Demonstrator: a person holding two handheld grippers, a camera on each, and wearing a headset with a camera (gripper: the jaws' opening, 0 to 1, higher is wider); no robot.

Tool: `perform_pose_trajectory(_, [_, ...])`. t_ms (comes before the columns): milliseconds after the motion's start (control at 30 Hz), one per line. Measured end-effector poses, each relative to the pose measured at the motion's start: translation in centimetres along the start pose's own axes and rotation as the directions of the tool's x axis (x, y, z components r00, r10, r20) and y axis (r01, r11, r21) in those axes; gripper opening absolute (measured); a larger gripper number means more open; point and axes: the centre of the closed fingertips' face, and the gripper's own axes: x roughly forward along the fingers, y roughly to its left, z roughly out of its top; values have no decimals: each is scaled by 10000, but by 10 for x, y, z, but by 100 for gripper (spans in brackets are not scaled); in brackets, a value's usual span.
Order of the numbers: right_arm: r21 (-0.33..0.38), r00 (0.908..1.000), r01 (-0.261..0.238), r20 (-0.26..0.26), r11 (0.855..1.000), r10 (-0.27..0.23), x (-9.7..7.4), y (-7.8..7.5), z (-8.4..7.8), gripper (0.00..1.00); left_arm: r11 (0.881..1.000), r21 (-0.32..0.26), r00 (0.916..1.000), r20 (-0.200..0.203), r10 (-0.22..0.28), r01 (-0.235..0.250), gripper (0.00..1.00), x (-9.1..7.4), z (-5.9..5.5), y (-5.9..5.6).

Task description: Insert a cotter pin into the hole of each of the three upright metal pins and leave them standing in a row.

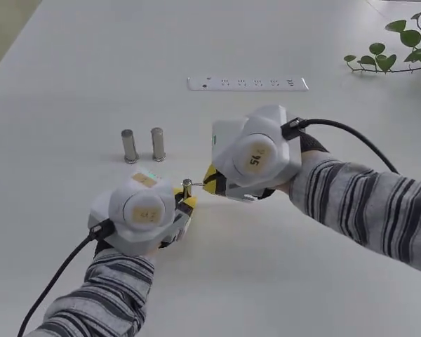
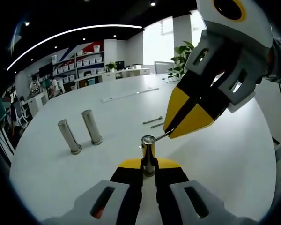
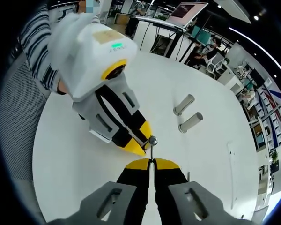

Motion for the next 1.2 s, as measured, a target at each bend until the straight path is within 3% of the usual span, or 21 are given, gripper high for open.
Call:
perform_pose_trajectory(800, [-154, 9998, 34, 203, 9999, -31, 9, -1, 10, 0, 9982, -431, 9990, 134, 432, -426, 5, 2, -1, 1])
perform_pose_trajectory(1200, [402, 9994, 61, 333, 9992, -74, 11, -1, 12, 0, 9984, -286, 9987, 121, 498, -494, 5, 2, -2, 1])
